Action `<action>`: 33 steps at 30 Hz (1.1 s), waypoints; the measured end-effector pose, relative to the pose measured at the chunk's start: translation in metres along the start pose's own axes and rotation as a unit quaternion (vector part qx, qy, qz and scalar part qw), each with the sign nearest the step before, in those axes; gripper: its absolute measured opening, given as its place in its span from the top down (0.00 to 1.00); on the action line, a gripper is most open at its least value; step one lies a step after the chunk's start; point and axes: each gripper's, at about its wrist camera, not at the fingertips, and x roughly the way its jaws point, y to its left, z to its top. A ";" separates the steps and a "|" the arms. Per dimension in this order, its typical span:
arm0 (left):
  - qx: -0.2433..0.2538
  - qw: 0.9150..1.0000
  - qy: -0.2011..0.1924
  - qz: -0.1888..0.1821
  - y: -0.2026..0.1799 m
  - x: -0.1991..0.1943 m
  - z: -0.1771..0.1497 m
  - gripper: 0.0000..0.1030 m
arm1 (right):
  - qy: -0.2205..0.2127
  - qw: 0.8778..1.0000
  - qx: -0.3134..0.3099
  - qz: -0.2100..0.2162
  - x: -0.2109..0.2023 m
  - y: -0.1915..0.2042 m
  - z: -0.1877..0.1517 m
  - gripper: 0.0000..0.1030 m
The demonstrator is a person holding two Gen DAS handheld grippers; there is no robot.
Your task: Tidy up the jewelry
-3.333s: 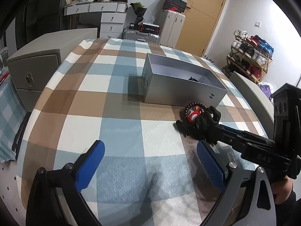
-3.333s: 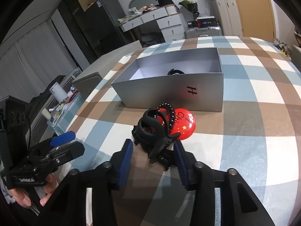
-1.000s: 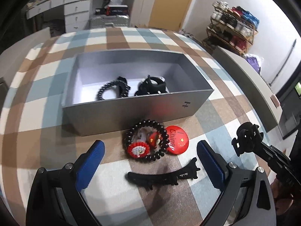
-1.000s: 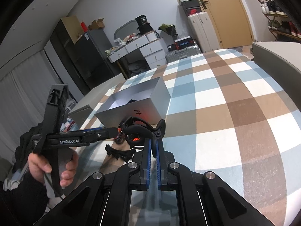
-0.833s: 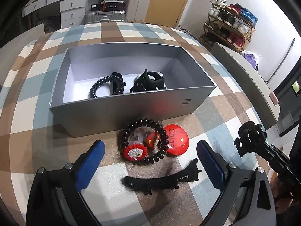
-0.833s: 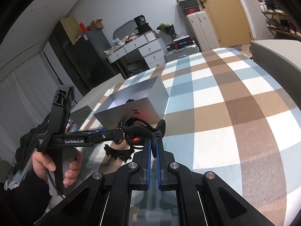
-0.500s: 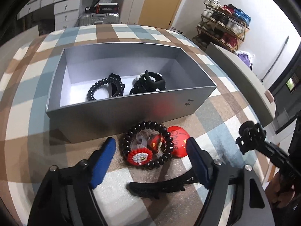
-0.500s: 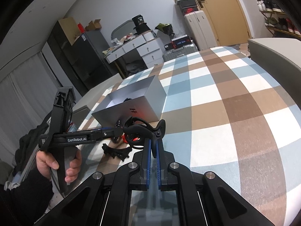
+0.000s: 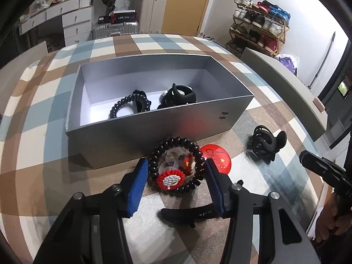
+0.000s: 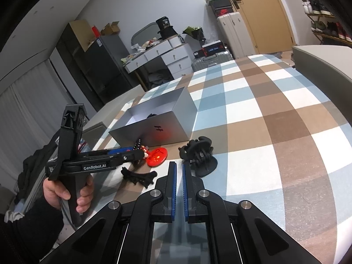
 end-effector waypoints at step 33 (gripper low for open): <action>-0.029 0.996 -0.078 -0.001 0.008 -0.062 -0.018 0.56 | 0.079 0.995 -0.023 -0.051 0.060 -0.006 0.026 0.56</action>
